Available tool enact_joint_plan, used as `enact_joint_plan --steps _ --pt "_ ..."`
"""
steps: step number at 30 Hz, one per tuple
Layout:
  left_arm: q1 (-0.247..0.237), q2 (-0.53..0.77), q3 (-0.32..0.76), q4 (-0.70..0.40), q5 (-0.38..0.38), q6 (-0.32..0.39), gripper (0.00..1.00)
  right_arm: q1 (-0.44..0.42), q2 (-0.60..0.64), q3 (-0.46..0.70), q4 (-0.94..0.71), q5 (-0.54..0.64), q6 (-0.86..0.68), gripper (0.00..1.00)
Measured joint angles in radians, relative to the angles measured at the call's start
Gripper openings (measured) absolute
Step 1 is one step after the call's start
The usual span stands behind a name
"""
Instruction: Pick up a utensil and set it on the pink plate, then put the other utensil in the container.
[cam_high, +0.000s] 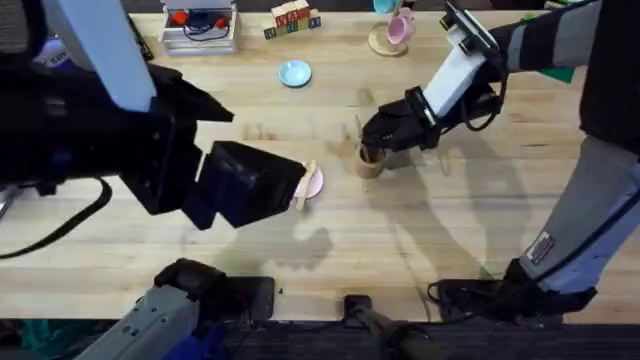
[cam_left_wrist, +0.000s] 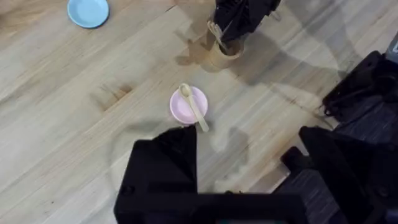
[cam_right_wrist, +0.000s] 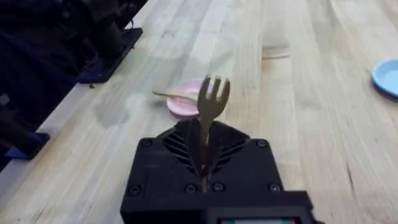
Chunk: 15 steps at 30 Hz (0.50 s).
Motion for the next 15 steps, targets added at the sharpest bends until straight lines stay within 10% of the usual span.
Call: enact_joint_plan --steps 15 --pt "0.0 0.0 0.0 0.0 0.0 0.002 0.993 0.013 0.0 -0.001 -0.009 -0.014 -0.003 0.453"
